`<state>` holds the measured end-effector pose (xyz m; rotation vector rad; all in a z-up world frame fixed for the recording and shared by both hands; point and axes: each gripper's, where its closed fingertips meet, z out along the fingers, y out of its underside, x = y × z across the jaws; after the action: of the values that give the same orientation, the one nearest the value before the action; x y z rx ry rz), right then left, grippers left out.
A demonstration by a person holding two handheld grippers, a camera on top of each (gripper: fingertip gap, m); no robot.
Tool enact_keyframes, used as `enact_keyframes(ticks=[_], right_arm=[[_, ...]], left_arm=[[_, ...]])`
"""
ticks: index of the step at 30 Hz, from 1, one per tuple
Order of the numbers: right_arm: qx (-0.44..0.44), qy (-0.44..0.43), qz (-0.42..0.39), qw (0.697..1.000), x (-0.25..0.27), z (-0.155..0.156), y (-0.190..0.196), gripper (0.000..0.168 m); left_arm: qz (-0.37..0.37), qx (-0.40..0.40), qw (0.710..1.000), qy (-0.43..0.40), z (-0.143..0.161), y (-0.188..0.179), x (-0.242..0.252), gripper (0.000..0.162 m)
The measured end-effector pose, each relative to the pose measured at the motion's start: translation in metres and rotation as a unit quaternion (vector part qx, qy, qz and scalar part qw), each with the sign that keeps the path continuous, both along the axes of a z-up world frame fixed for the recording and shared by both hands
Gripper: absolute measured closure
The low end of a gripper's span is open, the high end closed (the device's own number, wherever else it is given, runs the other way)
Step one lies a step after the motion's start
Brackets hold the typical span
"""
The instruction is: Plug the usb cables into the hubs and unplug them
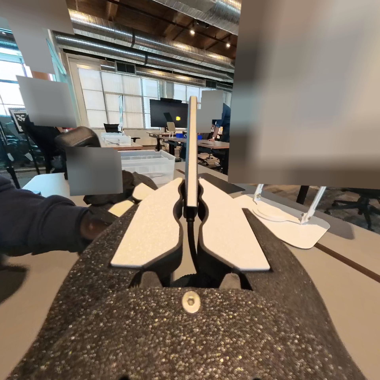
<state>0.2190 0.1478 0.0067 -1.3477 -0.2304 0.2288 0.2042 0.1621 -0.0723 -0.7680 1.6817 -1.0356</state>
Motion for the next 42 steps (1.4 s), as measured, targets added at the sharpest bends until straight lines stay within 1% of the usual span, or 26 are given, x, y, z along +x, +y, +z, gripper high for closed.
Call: enact_keyframes(ticks=[4,12,21,26,32,35,38,40,42], right_arm=[[-0.01,-0.001,-0.009,1.0,0.008,-0.008,0.004,0.159],[-0.008,-0.037,-0.027,0.999,0.007,-0.011,0.005,0.159],[-0.01,-0.048,-0.041,0.998,0.009,-0.018,0.006,0.159],[-0.007,-0.053,-0.044,0.998,0.006,-0.016,0.005,0.159],[-0.014,-0.023,-0.036,0.999,0.006,-0.02,0.008,0.159],[-0.02,0.0,-0.032,0.999,0.009,-0.022,0.009,0.159],[-0.03,0.025,-0.022,0.999,0.012,-0.022,0.01,0.159],[-0.035,0.039,-0.018,0.998,0.013,-0.023,0.01,0.159],[-0.045,0.049,-0.013,0.998,0.015,-0.026,0.012,0.159]], left_arm=[[-0.004,-0.006,1.0,0.006,-0.002,0.002,-0.001,0.162],[-0.003,-0.015,1.0,0.011,-0.005,0.005,-0.001,0.162],[0.0,-0.018,1.0,0.013,-0.006,0.006,-0.001,0.162],[0.008,-0.019,1.0,0.016,-0.006,0.007,-0.004,0.162],[0.023,-0.008,1.0,0.017,-0.005,0.014,-0.01,0.162],[0.021,-0.011,0.999,0.031,-0.008,0.018,-0.011,0.162],[-0.009,-0.054,0.997,0.062,-0.011,0.019,-0.013,0.162],[-0.054,-0.092,0.988,0.113,-0.021,0.015,-0.017,0.162],[-0.073,-0.117,0.981,0.137,-0.025,0.017,-0.019,0.162]])
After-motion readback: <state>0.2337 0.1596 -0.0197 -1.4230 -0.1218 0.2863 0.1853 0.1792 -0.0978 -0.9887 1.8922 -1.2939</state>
